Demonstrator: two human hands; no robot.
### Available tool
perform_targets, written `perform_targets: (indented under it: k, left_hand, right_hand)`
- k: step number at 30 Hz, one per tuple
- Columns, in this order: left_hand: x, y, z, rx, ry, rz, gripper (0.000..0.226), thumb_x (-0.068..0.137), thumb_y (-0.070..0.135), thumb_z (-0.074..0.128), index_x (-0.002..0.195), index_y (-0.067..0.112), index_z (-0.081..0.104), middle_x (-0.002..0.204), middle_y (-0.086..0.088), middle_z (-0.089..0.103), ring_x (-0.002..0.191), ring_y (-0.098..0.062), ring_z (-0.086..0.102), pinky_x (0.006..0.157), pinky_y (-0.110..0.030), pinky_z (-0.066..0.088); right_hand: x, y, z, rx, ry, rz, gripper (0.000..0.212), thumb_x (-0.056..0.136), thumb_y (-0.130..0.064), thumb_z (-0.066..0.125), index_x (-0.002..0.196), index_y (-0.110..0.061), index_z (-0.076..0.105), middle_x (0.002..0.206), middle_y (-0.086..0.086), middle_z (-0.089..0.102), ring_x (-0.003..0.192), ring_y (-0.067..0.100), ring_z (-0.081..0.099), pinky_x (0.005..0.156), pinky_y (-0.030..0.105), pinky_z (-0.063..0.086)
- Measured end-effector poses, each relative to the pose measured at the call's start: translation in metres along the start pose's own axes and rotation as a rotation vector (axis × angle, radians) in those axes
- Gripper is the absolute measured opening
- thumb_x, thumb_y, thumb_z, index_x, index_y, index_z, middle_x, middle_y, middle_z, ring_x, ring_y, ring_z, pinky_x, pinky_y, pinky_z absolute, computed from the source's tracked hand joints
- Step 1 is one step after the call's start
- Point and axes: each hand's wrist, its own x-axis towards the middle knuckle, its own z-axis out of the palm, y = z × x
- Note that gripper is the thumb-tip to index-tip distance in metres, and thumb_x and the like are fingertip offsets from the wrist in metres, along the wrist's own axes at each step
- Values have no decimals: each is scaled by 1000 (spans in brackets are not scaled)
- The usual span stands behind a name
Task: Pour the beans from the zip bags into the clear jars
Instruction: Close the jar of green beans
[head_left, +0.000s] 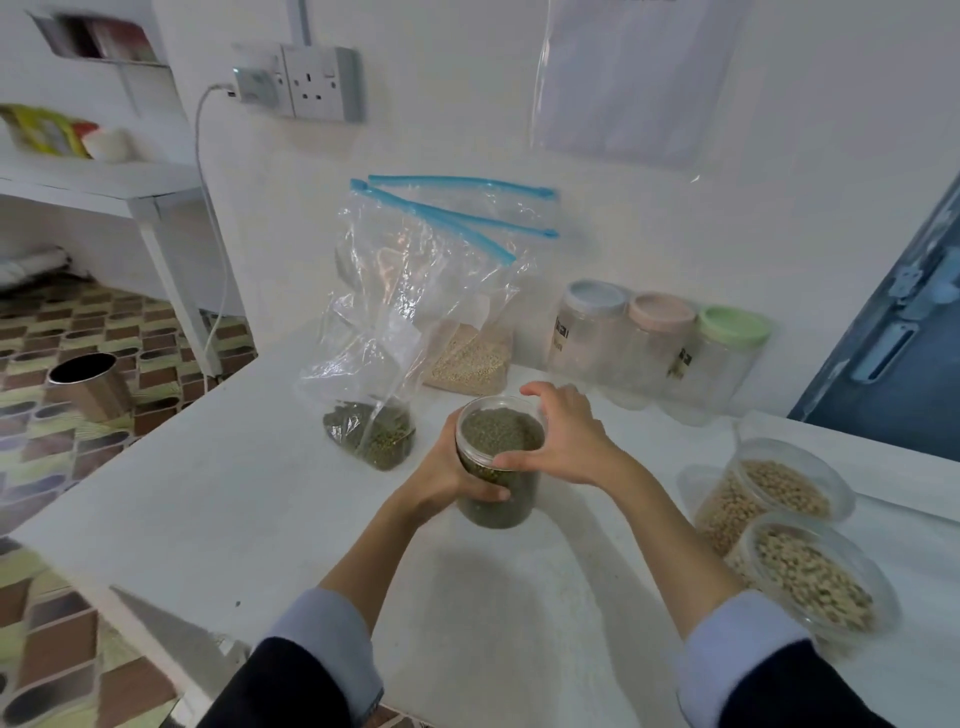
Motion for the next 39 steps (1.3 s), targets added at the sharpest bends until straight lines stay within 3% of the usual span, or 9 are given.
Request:
perform_targets:
  k: [4,10,17,21,26,30,35,37,39]
  left_hand:
    - [5,-3,-2,16,-20,15,108,41,3,87,134,19,33,124,-5,53,115,-11,55,88,-17,47]
    - [4,-10,10,-67,75,97,97,46,-11,80,125,27,38,123,-7,55,112,-12,58,89,-25,50]
    - [11,-16,39,-50,18,45,103,47,7,91,126,41,34,132,2,48,121,-15,53,97,-37,51]
    - [21,-19,81,25,-55,89,106,50,15,92,135,26,31,136,3,47,126,-14,49,102,-41,47]
    - [34,-23,122,86,-162,152,94,58,-2,88,135,10,36,131,-9,53,122,-24,54,100,-48,47]
    - [35,-12,146,48,-230,136,93,55,4,91,130,14,36,127,-8,56,118,-24,57,97,-45,49]
    - [21,9,166,-40,-274,109,91,56,1,89,122,29,33,125,0,53,113,-7,58,89,-21,50]
    - [23,17,157,-1,-400,55,90,63,-3,79,126,32,26,125,8,47,112,4,55,85,-13,48]
    - [31,25,140,24,-486,-52,82,61,-4,59,132,25,30,124,7,47,110,-1,53,78,-13,47]
  right_hand:
    - [17,-12,2,63,-218,-116,99,67,-45,82,147,-29,26,151,-2,23,139,19,24,112,39,29]
    - [12,-23,34,-165,171,-20,87,71,-57,70,141,-25,31,142,-2,39,127,21,35,100,37,35]
    - [6,-19,19,-306,80,106,63,77,-62,59,128,-29,43,130,4,39,119,25,36,94,39,34]
    - [-10,5,3,-289,168,231,47,81,-55,56,114,-22,45,120,4,44,112,23,39,92,37,36]
    - [-30,36,-17,-269,249,321,35,84,-43,52,104,-14,48,110,4,44,108,24,40,94,37,36]
    - [-39,54,-29,-327,281,346,34,90,-42,48,104,-12,52,110,3,49,107,22,41,93,39,36]
    - [-40,67,-37,-414,343,390,33,94,-41,44,102,-13,58,107,0,55,105,21,46,89,40,32]
    - [-38,71,-39,-406,352,399,31,95,-38,43,98,-12,59,102,1,57,103,22,48,87,40,33]
    - [-33,77,-45,-339,406,423,25,95,-33,45,94,-12,59,97,2,60,99,23,53,87,39,35]
